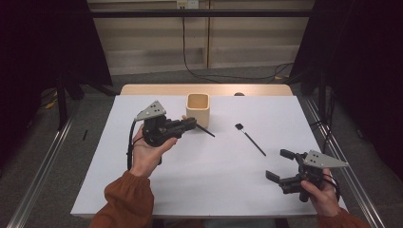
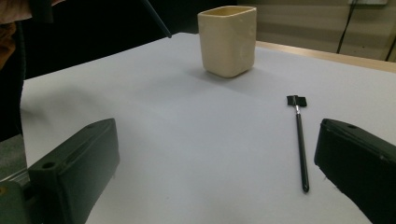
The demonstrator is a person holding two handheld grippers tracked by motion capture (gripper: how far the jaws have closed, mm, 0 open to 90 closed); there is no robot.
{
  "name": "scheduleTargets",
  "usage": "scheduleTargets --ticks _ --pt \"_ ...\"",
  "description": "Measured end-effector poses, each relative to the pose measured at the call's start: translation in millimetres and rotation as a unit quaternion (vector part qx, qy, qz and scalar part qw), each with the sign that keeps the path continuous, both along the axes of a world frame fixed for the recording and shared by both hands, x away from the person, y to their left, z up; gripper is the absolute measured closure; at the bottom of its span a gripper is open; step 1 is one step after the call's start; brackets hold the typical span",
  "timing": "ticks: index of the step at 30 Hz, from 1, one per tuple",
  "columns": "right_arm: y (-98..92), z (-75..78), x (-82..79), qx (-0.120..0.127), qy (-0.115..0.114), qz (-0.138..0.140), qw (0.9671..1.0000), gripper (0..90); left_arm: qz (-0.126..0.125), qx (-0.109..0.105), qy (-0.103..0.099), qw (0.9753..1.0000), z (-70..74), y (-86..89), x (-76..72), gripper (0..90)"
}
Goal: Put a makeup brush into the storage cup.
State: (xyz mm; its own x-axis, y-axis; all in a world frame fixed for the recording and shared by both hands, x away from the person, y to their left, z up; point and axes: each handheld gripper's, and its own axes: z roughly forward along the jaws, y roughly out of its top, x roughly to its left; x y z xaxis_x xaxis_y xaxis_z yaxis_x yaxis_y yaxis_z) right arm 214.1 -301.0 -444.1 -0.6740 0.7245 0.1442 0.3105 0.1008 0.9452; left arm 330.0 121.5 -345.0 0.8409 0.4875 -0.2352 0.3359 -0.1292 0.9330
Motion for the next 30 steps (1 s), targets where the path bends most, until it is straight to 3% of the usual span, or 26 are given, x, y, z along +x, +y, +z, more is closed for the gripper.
scheduleTargets --ticks 2,9,11,18,27,30 --pt "0.0 -0.6 0.8 -0.004 0.003 -0.016 0.9999 0.0 0.004 -0.01 0.005 0.9999 2.3 2.4 4.0 83.9" --pt "-5.4 -1.4 1.3 0.007 0.002 -0.042 0.9991 0.0 0.013 -0.003 -0.003 0.9999 11.5 2.6 8.2 83.9" --pt "-4.8 -1.5 1.1 0.006 0.003 -0.04 0.9992 0.0 0.016 -0.011 -0.004 0.9998 14.8 2.3 11.0 83.9" --pt "-3.3 -3.2 1.4 0.004 0.008 -0.04 0.9992 0.6 0.029 -0.001 -0.011 0.9995 22.7 -1.0 20.0 83.9" --pt "-1.9 -3.4 0.6 -0.004 0.003 -0.038 0.9992 0.0 0.054 0.008 -0.004 0.9985 27.7 -2.9 42.0 83.9" --pt "-1.4 -3.7 0.8 -0.006 0.002 -0.036 0.9993 0.0 0.062 0.003 0.002 0.9981 27.1 -1.1 48.6 83.9"
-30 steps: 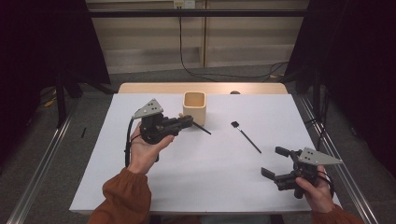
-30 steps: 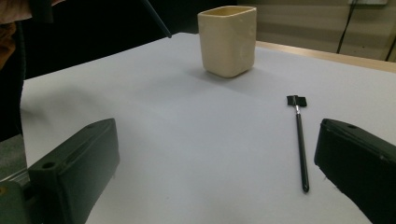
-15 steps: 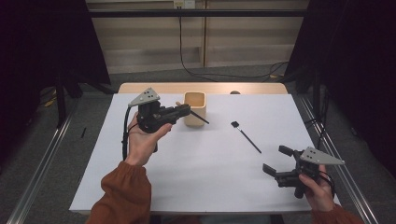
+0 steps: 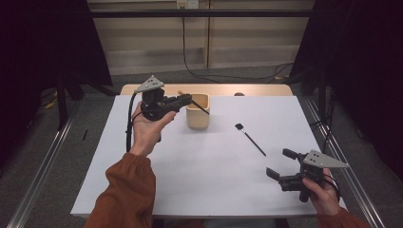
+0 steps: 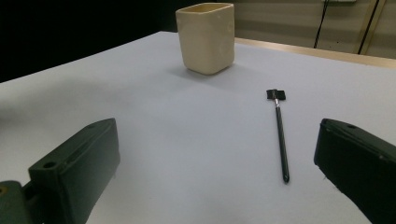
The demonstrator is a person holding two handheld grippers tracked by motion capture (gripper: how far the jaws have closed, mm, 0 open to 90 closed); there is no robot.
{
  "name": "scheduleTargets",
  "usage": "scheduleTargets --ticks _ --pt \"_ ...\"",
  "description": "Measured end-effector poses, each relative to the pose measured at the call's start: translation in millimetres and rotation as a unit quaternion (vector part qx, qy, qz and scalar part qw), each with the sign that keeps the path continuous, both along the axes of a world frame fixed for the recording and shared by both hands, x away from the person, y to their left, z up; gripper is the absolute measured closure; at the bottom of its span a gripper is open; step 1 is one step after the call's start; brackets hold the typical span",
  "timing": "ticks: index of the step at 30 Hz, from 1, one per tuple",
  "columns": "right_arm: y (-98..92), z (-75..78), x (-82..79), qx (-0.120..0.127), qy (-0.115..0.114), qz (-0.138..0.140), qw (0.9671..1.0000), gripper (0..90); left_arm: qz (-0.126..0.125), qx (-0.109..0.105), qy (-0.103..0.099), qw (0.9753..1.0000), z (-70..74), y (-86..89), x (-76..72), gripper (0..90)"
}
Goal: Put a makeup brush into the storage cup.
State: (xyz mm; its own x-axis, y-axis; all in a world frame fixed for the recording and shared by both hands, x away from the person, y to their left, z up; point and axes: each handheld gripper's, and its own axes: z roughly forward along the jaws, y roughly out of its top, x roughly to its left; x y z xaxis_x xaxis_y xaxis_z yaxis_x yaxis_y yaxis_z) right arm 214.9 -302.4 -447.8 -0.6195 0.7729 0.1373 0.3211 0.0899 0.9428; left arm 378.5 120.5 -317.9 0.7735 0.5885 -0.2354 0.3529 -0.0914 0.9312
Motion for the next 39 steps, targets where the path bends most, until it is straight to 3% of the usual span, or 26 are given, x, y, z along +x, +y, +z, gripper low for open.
scheduleTargets --ticks 13,15,21,30,33,35,39 --pt "1.1 -0.5 0.2 -0.005 0.001 0.0 1.0 0.0 0.035 0.017 -0.018 0.9991 -3.8 -3.2 17.1 83.9" --pt "1.1 -0.4 0.2 -0.005 0.001 0.003 1.0 0.0 0.043 0.031 -0.022 0.9984 -6.8 -3.3 20.8 83.8" --pt "0.5 -0.3 0.7 -0.006 0.002 0.001 1.0 0.0 0.063 0.032 -0.011 0.9974 -14.3 -0.1 32.3 83.8" --pt "1.3 -0.8 1.4 -0.006 0.0 -0.001 1.0 0.0 0.073 0.032 -0.011 0.9968 -18.1 0.8 39.3 83.8" --pt "1.7 -0.9 1.4 -0.007 -0.001 0.001 1.0 0.0 0.075 0.043 -0.006 0.9962 -21.8 -0.2 42.8 83.8" --pt "1.7 -1.0 1.5 -0.007 0.0 0.0 1.0 0.1 0.075 0.037 -0.003 0.9965 -24.2 -1.2 45.1 83.8" --pt "1.9 -0.9 1.4 -0.007 -0.002 0.001 1.0 0.2 0.075 0.047 -0.001 0.9961 -25.5 -3.2 48.1 83.8"
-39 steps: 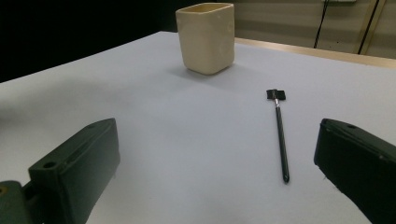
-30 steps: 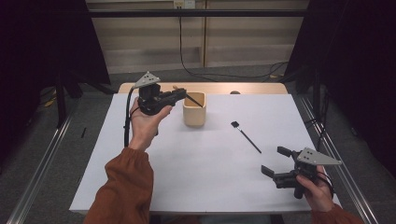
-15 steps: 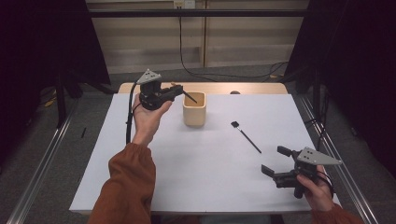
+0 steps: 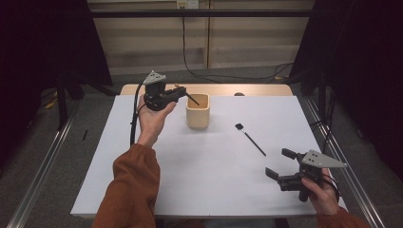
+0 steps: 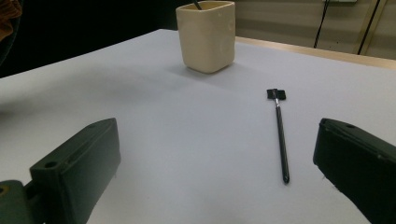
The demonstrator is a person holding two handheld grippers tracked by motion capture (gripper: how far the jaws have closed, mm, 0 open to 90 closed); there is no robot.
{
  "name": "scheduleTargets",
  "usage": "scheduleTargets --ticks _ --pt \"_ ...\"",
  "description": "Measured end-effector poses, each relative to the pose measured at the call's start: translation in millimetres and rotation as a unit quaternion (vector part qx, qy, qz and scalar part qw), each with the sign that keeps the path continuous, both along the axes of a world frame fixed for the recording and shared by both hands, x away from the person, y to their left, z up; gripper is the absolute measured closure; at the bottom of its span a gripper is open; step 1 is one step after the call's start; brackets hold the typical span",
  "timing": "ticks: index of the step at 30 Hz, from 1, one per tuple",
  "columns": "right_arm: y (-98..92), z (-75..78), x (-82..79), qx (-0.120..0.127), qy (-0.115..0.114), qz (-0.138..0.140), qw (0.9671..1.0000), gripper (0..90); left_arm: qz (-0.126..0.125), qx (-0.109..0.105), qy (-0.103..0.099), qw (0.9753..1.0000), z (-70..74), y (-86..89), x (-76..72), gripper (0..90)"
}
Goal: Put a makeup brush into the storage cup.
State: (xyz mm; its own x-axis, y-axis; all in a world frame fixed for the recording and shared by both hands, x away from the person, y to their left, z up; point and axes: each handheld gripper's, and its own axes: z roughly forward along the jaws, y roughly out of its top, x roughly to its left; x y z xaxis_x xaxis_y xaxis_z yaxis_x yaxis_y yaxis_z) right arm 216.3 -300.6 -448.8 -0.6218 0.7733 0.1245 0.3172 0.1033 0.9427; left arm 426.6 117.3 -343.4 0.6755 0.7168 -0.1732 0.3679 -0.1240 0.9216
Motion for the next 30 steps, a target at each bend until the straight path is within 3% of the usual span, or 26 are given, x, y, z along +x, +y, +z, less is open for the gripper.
scheduleTargets --ticks 9,14,17,30 --pt "0.3 0.0 -0.3 -0.001 0.0 0.001 1.0 0.2 -0.005 0.017 0.005 0.9998 -7.1 -7.9 3.6 83.8" --pt "0.9 0.0 -0.5 -0.002 0.0 0.002 1.0 0.2 -0.009 0.016 0.01 0.9998 -10.2 -11.7 2.8 83.8" --pt "1.2 0.1 -0.7 -0.002 0.0 0.003 1.0 0.2 -0.018 0.027 0.004 0.9995 -11.2 -16.8 -0.9 83.8" --pt "2.0 0.0 -0.9 -0.003 0.001 0.006 1.0 0.2 -0.009 0.033 0.024 0.9991 -28.9 -18.5 6.0 83.7"
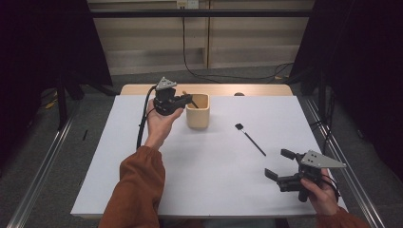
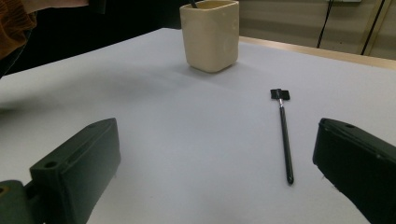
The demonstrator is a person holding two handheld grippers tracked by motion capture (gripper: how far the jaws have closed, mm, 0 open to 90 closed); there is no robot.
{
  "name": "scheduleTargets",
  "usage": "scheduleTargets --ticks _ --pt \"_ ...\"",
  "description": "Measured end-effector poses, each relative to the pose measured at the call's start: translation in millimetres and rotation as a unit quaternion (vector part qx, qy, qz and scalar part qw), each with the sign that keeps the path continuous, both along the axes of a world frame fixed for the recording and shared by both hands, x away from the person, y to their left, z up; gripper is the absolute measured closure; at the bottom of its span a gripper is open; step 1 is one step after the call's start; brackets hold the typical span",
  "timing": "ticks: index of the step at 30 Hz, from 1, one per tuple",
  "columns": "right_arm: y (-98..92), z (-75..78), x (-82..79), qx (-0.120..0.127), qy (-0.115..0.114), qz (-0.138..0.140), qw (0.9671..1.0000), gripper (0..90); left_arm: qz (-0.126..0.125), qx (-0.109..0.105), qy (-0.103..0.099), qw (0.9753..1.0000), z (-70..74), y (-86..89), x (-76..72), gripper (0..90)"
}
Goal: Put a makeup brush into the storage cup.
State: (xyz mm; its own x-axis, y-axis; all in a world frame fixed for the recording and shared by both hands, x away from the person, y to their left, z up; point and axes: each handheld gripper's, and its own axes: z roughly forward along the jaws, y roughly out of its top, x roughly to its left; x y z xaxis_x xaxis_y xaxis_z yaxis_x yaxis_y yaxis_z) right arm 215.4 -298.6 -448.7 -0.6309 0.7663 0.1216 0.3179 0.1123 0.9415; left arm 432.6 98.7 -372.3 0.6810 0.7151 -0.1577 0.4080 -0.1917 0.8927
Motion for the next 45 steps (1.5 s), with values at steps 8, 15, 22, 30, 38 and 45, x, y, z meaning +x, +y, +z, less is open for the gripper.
scheduleTargets --ticks 8,15,22,30,38,45 --pt "0.1 -0.2 0.2 0.0 0.001 0.0 1.0 0.2 -0.002 0.003 0.005 1.0 -7.1 -3.1 -0.1 83.7" --pt "0.4 -0.3 0.4 0.0 0.0 0.002 1.0 0.3 -0.004 0.001 0.009 0.9999 -10.3 -2.7 1.3 81.7" --pt "0.7 -0.4 0.3 -0.001 0.0 0.002 1.0 0.3 0.004 0.001 0.001 1.0 -13.1 -3.5 0.7 60.9" --pt "0.9 -0.4 0.3 -0.001 0.0 0.003 1.0 0.2 0.015 -0.005 -0.003 0.9999 -12.8 -0.1 0.8 21.7" --pt "0.9 -0.2 -0.1 0.0 0.001 0.003 1.0 0.3 0.014 -0.016 -0.004 0.9998 -13.5 4.6 1.1 6.6" --pt "0.4 0.0 -0.4 0.002 0.002 0.003 1.0 0.2 0.006 -0.019 -0.014 0.9997 -14.5 10.9 -3.1 3.6"
